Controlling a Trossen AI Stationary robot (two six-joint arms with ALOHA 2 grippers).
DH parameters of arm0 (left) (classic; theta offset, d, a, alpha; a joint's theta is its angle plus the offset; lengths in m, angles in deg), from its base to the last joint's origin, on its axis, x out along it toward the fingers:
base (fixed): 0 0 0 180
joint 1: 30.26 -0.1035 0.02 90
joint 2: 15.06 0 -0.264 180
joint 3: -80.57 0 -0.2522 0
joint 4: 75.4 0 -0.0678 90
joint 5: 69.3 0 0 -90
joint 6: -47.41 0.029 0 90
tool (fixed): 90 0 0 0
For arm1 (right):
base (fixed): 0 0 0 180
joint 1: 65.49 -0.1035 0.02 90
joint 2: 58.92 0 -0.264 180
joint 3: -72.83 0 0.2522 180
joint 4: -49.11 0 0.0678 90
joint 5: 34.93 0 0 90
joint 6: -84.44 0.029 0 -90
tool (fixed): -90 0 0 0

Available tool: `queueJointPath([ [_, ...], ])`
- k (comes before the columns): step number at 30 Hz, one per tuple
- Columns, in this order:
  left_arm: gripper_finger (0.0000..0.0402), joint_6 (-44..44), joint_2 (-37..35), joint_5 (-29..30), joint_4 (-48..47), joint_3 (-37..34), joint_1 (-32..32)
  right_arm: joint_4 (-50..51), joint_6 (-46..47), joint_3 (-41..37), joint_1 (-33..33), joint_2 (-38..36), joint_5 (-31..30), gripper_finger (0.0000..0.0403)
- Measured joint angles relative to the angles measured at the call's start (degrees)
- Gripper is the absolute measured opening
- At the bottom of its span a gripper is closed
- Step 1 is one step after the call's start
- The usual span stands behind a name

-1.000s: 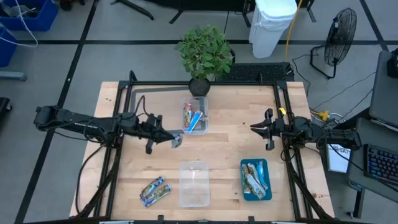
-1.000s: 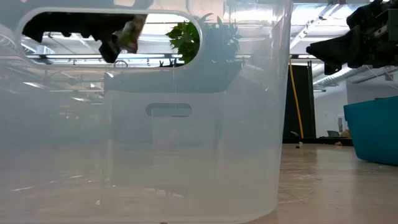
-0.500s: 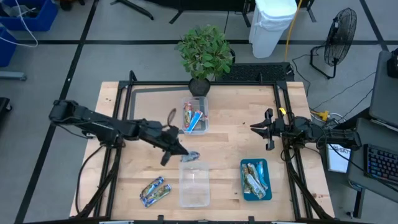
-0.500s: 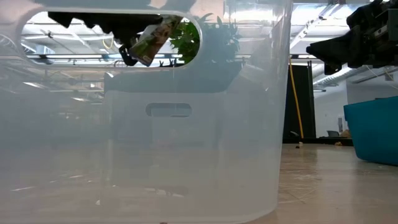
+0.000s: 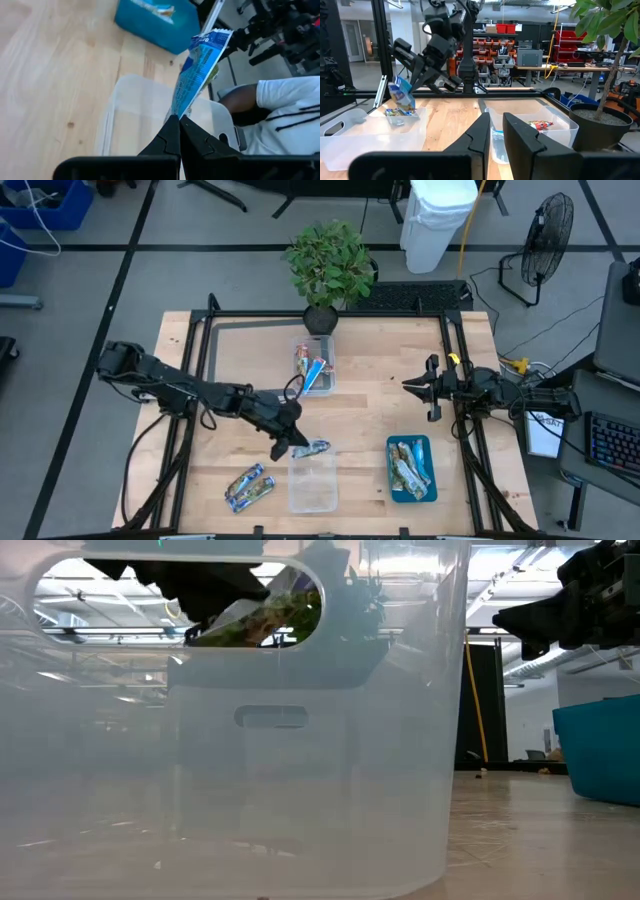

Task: Pick and place Granola Bars by type
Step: Put the blue granola bar into the bottom transparent bin

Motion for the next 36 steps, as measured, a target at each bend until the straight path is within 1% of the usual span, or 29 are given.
queueJointPath([
  [6,0.0001,-3.65,2.02,0.08,-0.21,0.00,0.75,0.01,-0.01,0.01,0.02,0.01,-0.01,0.0043],
  [12,0.0001,-5.15,2.02,0.41,-2.42,-0.02,1.13,0.02,-0.02,0.01,0.00,0.00,0.00,0.0045],
  [18,0.0002,-4.68,2.02,1.16,-5.64,-0.02,1.09,0.01,0.00,0.00,0.01,0.01,0.00,0.0044],
  [22,0.0008,-3.62,2.02,1.12,-5.25,-0.02,1.09,0.02,0.00,0.02,0.00,0.01,0.00,0.0045],
  [27,0.0003,-2.28,2.02,1.06,-5.19,-0.02,1.07,0.00,0.00,0.00,0.02,0.02,-0.02,0.0043],
  [33,0.0015,-2.12,2.02,0.69,-5.13,-0.04,1.07,0.02,-0.02,0.02,0.00,0.02,0.00,0.0045],
  [36,0.0008,-2.01,2.02,0.66,-5.01,-0.04,1.00,0.02,-0.01,0.02,0.00,0.01,0.00,0.0043],
])
